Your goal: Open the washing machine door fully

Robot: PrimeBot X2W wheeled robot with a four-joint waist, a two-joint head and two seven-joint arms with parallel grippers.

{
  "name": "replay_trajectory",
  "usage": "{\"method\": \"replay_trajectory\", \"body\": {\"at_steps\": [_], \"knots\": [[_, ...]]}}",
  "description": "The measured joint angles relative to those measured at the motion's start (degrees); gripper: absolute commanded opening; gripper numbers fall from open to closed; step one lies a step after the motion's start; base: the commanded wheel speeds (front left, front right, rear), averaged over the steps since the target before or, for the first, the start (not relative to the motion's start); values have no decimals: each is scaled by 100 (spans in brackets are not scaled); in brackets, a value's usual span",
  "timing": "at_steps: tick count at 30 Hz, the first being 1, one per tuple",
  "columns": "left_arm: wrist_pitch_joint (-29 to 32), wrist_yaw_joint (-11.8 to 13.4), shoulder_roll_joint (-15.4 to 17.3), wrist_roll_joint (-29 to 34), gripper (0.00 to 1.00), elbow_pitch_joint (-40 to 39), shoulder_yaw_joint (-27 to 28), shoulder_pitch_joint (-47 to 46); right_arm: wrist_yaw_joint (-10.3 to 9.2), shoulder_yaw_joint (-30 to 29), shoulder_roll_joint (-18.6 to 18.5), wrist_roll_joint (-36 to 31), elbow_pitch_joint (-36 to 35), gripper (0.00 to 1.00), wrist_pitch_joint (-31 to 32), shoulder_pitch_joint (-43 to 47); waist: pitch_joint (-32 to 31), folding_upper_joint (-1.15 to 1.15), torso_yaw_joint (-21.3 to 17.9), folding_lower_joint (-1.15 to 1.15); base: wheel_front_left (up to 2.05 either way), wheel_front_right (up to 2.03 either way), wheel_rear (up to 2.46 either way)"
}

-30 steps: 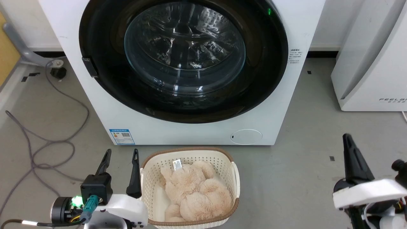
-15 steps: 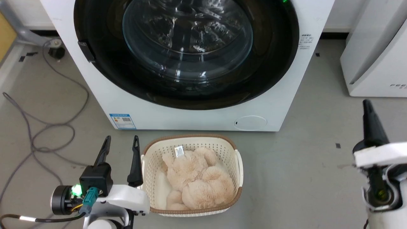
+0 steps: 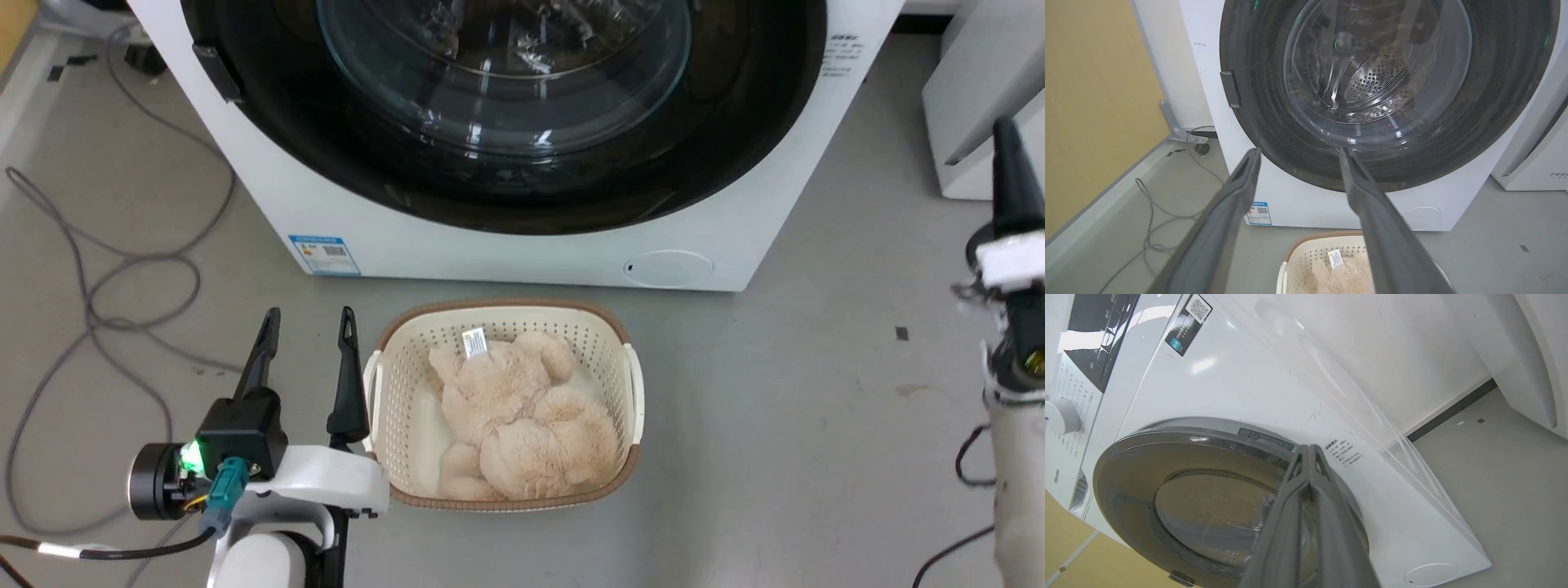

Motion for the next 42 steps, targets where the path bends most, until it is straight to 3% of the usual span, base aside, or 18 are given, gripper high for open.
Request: {"method": "replay_trajectory", "body": {"at_steps": [28, 42], "knots": [[-338, 328, -1, -252, 100, -73, -318, -570, 0, 894, -508, 904, 2126, 0, 92, -2806, 1034, 0, 436, 0, 0, 0, 0], [-509, 430, 1, -320, 100, -56, -369, -795, 1, 1296, -710, 1734, 2519, 0, 1000, -3422, 1334, 0, 547, 0, 0, 0, 0]]}}
